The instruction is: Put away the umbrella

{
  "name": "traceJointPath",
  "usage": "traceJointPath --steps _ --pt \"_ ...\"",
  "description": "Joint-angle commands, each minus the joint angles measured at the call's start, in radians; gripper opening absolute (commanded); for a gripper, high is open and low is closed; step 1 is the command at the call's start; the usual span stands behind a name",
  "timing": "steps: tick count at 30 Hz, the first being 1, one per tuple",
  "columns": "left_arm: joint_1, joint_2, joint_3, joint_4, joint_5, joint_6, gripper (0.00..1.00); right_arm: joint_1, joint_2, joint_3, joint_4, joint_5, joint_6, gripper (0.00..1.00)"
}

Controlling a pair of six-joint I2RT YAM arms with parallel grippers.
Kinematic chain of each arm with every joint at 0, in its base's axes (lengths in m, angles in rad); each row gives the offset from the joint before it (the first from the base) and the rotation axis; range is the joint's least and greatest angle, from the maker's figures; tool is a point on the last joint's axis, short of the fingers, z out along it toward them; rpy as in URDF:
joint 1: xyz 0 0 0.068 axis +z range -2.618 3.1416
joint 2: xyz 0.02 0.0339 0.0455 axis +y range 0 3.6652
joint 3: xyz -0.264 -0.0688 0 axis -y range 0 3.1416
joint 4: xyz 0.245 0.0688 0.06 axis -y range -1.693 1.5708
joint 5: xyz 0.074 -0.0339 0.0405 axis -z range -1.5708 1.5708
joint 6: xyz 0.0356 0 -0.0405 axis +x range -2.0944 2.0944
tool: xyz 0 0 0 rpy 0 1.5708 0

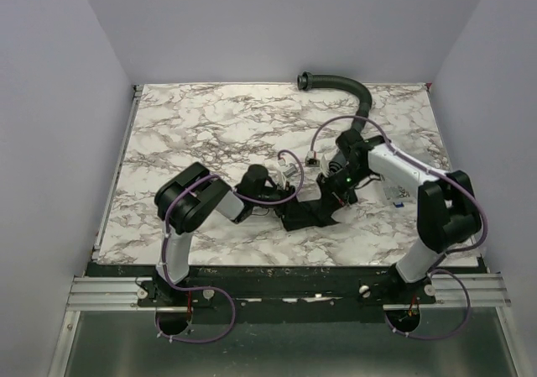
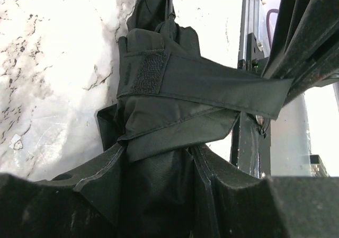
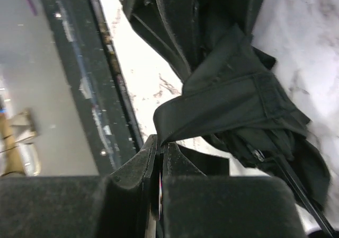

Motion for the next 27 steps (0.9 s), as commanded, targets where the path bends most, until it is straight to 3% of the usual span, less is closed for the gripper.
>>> traceJointPath --steps 1,5,8,10,14,16,18,23,27 --pt "0.006 0.108 -0.083 -0.311 -0.225 0.032 0.06 0.003 0.114 0.082 -0.302 -0.313 -0.085 0.01" --pt "0.006 0.111 -0.087 -0.308 -0.226 0.033 0.06 0.003 0.224 0.141 -0.454 -0.484 -0.169 0.02" --pt "0.006 0.111 -0.093 -0.306 -0.229 0.038 0.06 0.004 0.256 0.113 -0.456 -0.541 -0.162 0.08" --pt "0.007 0.110 -0.093 -0.304 -0.229 0.040 0.06 0.005 0.261 0.080 -0.433 -0.509 -0.149 0.18" --pt "0.006 0.111 -0.085 -0.310 -0.231 0.042 0.06 0.005 0.203 0.022 -0.227 -0.434 0.081 0.37" --pt "0.007 0.109 -0.083 -0.315 -0.231 0.045 0.06 0.008 0.116 0.007 -0.048 -0.294 0.257 0.50" --pt "0.007 0.105 -0.082 -0.321 -0.231 0.052 0.06 0.017 0.046 0.003 0.006 -0.109 0.271 0.60" --pt "0.007 0.108 -0.076 -0.333 -0.229 0.061 0.06 0.020 0.012 0.047 -0.181 -0.021 0.077 0.57" --pt "0.007 0.100 -0.072 -0.335 -0.233 0.068 0.06 0.020 -0.051 0.117 -0.331 0.038 -0.193 0.57"
